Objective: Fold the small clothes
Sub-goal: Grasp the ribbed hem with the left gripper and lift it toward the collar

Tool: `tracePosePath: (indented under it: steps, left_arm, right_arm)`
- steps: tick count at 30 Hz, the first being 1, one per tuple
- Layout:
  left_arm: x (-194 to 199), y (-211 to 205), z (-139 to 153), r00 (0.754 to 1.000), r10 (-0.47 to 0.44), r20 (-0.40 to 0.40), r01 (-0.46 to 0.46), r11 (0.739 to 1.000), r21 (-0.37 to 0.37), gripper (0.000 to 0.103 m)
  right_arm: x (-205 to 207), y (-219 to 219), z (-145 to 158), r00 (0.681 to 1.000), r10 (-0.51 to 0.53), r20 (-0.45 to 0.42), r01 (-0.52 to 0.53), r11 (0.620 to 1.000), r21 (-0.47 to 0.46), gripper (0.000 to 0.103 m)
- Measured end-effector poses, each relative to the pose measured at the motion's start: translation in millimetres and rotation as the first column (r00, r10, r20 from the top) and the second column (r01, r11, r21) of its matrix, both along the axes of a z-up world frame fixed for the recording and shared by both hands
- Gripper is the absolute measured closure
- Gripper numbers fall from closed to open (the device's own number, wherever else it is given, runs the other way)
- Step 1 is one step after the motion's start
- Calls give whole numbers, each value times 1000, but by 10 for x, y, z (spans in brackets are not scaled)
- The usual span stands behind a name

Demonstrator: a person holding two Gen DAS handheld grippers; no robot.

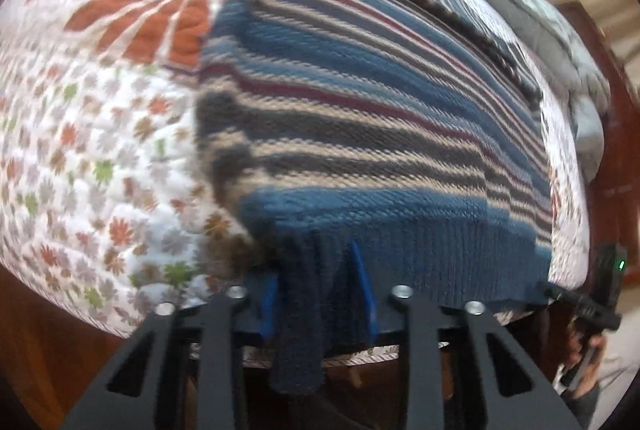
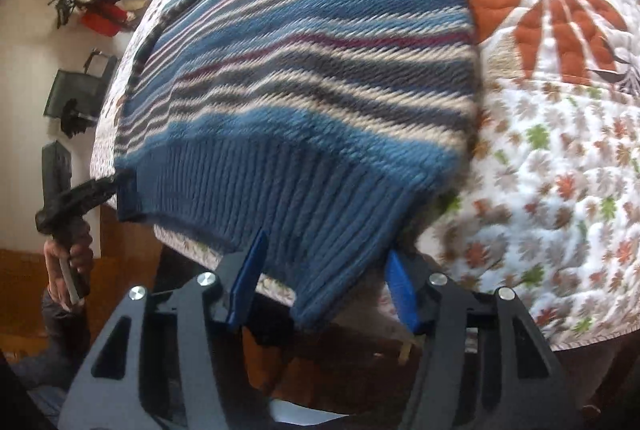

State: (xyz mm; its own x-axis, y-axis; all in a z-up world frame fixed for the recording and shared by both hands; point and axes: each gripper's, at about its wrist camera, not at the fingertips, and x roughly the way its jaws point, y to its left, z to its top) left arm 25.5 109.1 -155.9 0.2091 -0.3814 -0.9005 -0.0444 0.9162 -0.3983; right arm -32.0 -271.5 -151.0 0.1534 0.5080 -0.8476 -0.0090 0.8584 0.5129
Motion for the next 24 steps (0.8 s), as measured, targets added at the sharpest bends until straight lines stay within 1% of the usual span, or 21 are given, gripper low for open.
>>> tracePosePath:
  steps: [1, 3, 4, 5, 7, 9, 11, 14, 19, 22, 24]
  left_arm:
    - [1, 16, 1, 1000, 8, -1, -8, 1000, -6, 75]
    - [-11, 7, 24, 1000, 1, 6, -1, 1000, 3, 77]
    - [-29, -19, 51, 1000, -1, 14, 1, 1000, 8, 78]
    - [-39, -27, 69, 1000, -2, 19, 1, 1000, 7, 79]
    - [-38, -72, 93, 1000, -4, 22, 4, 1000, -15, 82]
    - [-8, -139, 100, 1000, -3, 21, 3, 1000, -27, 86]
    - [43, -159, 90, 1000, 4, 8, -4, 999, -39, 88]
    - [119, -173, 140, 1000, 20, 8, -19, 997, -77, 90]
    - [325, -115, 434, 996, 43, 76, -32, 989, -145, 90]
    - [601, -85, 580, 991, 65, 119, -48, 989, -138, 90]
    - [832, -62, 616, 987, 82, 137, -62, 987, -149, 89]
  right_arm:
    - [-7, 37, -5, 1000, 9, 4, -9, 1000, -5, 51]
    - [-10, 74, -15, 1000, 9, 16, -9, 1000, 0, 62]
    - [-7, 86, -32, 1000, 4, 19, -4, 1000, 8, 74]
    - [-1, 92, -44, 1000, -1, 18, 1, 1000, 16, 82]
    - [14, 70, -45, 999, -14, 30, 13, 999, 31, 93]
    - [29, 60, -18, 999, -22, 43, 20, 999, 51, 93]
    - [42, 37, 62, 998, -25, 61, 20, 997, 72, 94]
    - [92, -17, 261, 994, -19, 103, 10, 996, 92, 94]
    - [365, -252, 626, 985, -68, 160, 36, 979, 198, 94]
    - [687, -396, 782, 979, -111, 172, 73, 974, 217, 94]
    - [892, -476, 835, 975, -134, 176, 93, 970, 223, 94]
